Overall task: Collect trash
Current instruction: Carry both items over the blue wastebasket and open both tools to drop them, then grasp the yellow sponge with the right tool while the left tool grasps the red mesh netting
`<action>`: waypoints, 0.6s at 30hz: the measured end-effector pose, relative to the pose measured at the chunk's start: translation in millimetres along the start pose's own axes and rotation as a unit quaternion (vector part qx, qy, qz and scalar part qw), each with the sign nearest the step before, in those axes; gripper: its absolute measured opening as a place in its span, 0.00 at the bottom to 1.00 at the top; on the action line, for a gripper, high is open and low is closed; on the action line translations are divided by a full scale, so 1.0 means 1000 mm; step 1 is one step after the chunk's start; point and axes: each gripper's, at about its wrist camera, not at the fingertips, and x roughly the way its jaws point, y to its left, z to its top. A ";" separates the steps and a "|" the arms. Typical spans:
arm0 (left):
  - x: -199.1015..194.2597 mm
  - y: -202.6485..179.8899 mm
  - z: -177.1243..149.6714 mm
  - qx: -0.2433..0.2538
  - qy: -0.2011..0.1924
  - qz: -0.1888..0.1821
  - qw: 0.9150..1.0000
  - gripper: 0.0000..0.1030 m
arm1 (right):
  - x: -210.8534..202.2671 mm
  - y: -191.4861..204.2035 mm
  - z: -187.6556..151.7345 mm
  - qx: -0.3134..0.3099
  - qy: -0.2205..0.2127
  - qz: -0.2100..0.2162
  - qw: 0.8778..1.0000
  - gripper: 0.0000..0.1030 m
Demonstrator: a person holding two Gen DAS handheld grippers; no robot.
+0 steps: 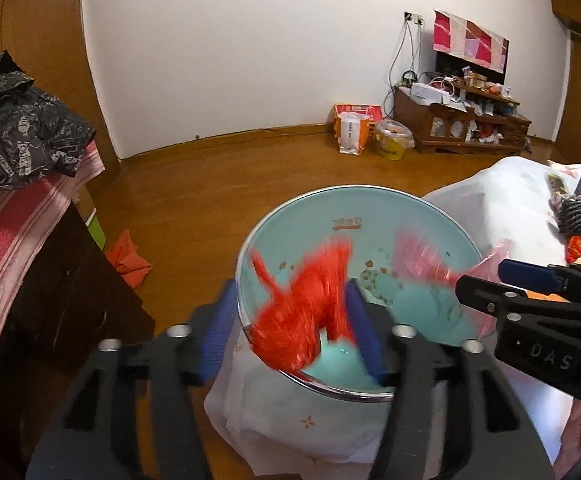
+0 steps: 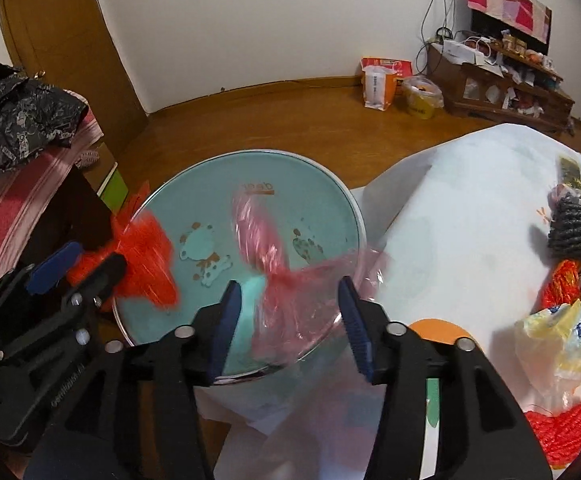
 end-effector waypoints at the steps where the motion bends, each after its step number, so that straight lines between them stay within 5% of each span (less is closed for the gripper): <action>1: -0.001 0.001 0.000 0.000 -0.001 0.000 1.000 0.57 | -0.001 0.000 0.000 -0.001 0.000 0.002 1.000 0.51; 3: -0.003 0.003 -0.001 -0.005 -0.003 0.006 1.000 0.69 | -0.005 -0.001 0.001 0.000 -0.004 0.000 1.000 0.55; 7: -0.013 0.011 -0.001 -0.031 -0.006 0.014 0.999 0.76 | -0.018 -0.002 0.002 0.004 -0.019 -0.001 1.000 0.60; 12: -0.024 0.013 -0.004 -0.041 -0.010 0.033 0.999 0.92 | -0.041 -0.008 -0.001 0.009 -0.045 -0.018 0.999 0.83; 18: -0.041 0.001 -0.005 -0.037 -0.015 0.034 0.999 0.94 | -0.071 -0.027 -0.011 0.024 -0.064 -0.044 0.997 0.87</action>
